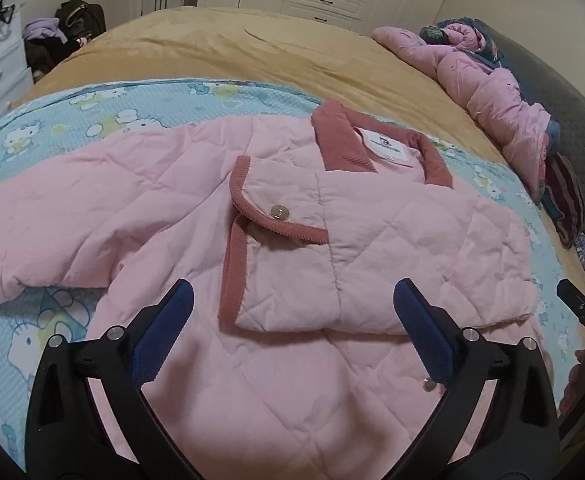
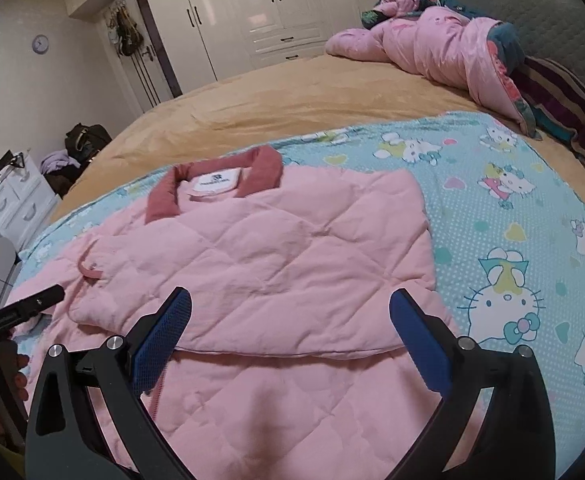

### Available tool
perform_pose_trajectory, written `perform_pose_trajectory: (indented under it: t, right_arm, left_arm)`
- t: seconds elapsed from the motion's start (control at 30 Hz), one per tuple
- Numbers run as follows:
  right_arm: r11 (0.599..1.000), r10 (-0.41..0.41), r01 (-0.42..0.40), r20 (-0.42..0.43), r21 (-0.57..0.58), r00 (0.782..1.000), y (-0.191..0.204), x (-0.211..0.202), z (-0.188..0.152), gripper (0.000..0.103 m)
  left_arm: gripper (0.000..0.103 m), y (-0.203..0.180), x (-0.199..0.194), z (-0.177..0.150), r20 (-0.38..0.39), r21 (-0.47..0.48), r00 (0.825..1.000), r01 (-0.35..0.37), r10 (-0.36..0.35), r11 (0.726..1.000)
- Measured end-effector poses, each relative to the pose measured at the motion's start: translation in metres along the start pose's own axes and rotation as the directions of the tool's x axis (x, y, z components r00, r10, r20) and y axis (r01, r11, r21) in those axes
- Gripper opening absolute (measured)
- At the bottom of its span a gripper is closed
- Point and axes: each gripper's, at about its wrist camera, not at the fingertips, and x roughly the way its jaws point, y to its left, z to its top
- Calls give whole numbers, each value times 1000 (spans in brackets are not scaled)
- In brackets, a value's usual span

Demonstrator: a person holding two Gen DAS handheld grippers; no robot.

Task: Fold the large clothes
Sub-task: 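Move the left tool to the other sleeve and grasp its cuff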

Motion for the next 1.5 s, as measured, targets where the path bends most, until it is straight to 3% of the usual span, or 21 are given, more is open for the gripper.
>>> perform_pose_trajectory:
  t: [0.4, 0.77, 1.17, 1.5]
  right_arm:
    - [997, 45, -44, 9, -66, 999, 40, -18, 3, 99]
    - [989, 97, -96, 10, -116, 995, 90, -22, 5, 99]
    - [967, 177, -173, 4, -185, 984, 157, -17, 8, 99]
    - [939, 227, -225, -25, -261, 974, 217, -6, 8, 99]
  left_arm:
    - [94, 5, -30, -6, 38, 6, 999, -10, 9, 1000]
    - [94, 39, -58, -8, 91, -62, 995, -42, 48, 997]
    - [94, 95, -86, -15, 139, -144, 977, -141, 161, 979]
    - [94, 156, -104, -21, 159, -253, 949, -228, 273, 940]
